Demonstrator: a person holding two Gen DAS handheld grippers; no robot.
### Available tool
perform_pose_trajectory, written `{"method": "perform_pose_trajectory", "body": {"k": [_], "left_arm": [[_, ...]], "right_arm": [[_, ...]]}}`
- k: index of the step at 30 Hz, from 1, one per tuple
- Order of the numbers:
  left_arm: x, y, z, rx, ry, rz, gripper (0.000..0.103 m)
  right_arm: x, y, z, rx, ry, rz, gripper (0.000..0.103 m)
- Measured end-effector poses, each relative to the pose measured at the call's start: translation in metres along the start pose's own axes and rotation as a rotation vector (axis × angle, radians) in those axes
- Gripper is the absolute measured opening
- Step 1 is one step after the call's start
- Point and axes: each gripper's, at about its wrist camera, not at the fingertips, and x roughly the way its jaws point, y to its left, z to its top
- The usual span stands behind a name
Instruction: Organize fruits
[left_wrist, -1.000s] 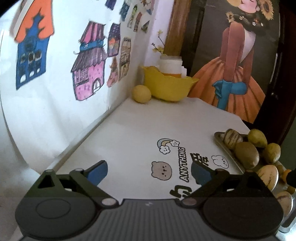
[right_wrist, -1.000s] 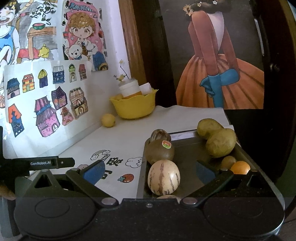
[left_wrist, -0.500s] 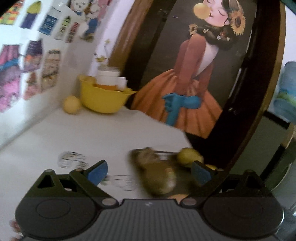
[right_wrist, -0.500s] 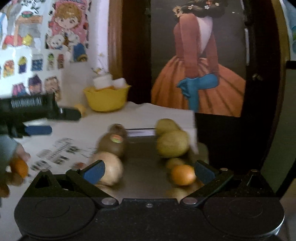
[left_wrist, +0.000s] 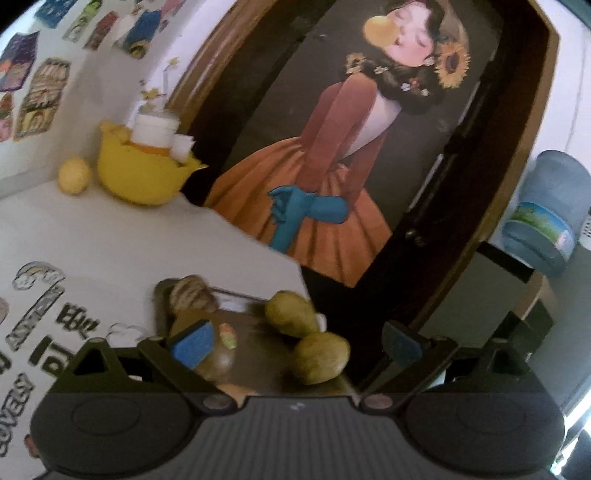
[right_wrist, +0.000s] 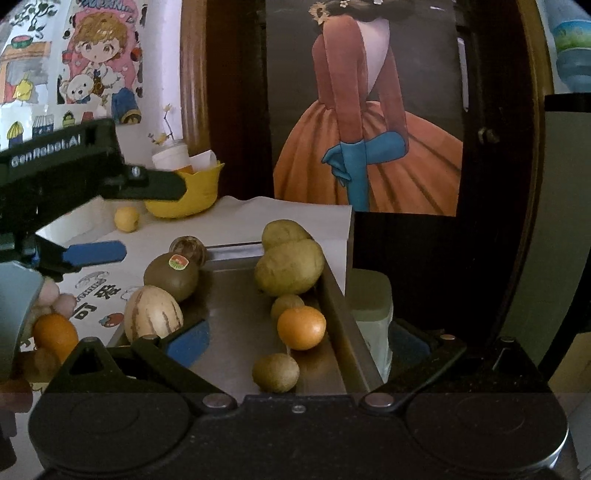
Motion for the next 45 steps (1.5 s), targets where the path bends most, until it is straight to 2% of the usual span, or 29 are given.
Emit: {"method": "perform_pose_trajectory", "body": {"k": [3, 7, 11, 21, 27, 38, 41, 45], "left_arm": [[0.003, -0.007, 0.003, 0.027, -0.009, -0.023, 0.1], [0.013, -0.012, 0.006, -0.005, -0.007, -0.053, 0.1], [0.021, -0.022, 0.008, 0.026, -0.001, -0.083, 0.1], [0.032, -0.008, -0.002, -0.018, 0.052, -0.033, 0.101], [0.031, 0.0, -0.003, -0.038, 0.056, -0.039, 0.101], [-0.004, -0.006, 0.002, -0.028, 0.002, -0.075, 0.102], [-0.023, -0.009, 0.006, -0.008, -0.013, -0.057, 0.102], [-0.052, -0.014, 0.004, 0.034, -0.02, 0.02, 0.102]], "right_arm": [[-0.002, -0.001, 0.001, 0.009, -0.009, -0.012, 0.102], [-0.003, -0.004, 0.0, 0.012, -0.017, -0.035, 0.102], [-0.006, -0.009, 0.001, 0.015, -0.021, -0.059, 0.102], [-0.006, -0.01, 0.001, 0.009, -0.014, -0.067, 0.102], [-0.007, -0.008, 0.0, 0.01, -0.017, -0.057, 0.102], [-0.024, -0.003, 0.0, -0.007, -0.03, -0.038, 0.102], [-0.033, 0.001, -0.001, -0.009, -0.046, -0.02, 0.102], [-0.046, 0.004, -0.003, -0.011, -0.055, 0.007, 0.102]]}}
